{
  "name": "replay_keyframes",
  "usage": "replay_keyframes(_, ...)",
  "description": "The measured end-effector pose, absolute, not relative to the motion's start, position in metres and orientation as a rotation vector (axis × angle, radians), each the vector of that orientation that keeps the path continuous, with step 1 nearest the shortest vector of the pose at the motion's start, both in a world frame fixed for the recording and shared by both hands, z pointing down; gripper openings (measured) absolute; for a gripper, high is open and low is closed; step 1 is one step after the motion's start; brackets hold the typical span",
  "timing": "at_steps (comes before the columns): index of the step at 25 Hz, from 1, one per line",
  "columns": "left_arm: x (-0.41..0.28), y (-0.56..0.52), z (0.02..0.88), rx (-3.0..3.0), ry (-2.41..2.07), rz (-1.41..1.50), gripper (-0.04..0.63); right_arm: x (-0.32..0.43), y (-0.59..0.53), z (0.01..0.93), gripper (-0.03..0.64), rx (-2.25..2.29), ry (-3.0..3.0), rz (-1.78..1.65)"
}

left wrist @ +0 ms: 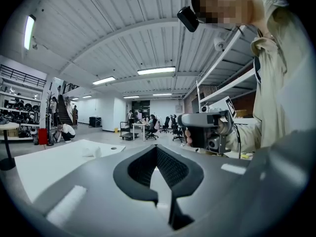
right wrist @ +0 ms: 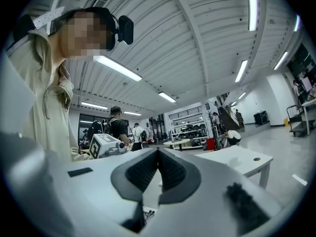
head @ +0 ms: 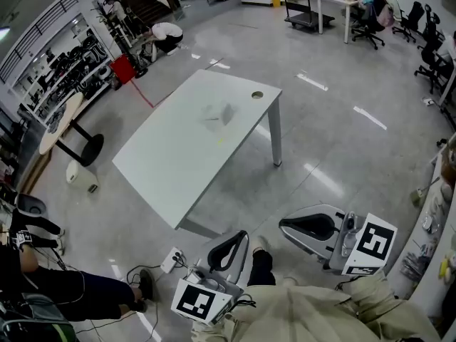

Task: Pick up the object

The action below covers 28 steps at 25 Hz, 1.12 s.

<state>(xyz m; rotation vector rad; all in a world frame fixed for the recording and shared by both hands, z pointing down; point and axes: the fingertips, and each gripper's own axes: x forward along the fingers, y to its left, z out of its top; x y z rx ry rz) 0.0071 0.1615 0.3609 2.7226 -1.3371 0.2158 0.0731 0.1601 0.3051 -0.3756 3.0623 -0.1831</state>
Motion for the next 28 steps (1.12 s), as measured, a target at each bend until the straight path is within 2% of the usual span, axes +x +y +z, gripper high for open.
replay_keyframes(8,-0.008,0.089,0.375,2.730,-1.305,0.220,0.006,0.056,0.089,0.321,0.003,-0.397,3.071,-0.215)
replay_keyframes(20,-0.069,-0.060,0.374,2.764,-1.278,0.197,0.006,-0.016,-0.056,0.323,0.003,-0.424,3.097,-0.236)
replay_keyframes(28,-0.103,-0.115,0.390,2.714,-1.252,0.182,0.006,-0.053,-0.116,0.345,0.003,-0.475,3.114,-0.319)
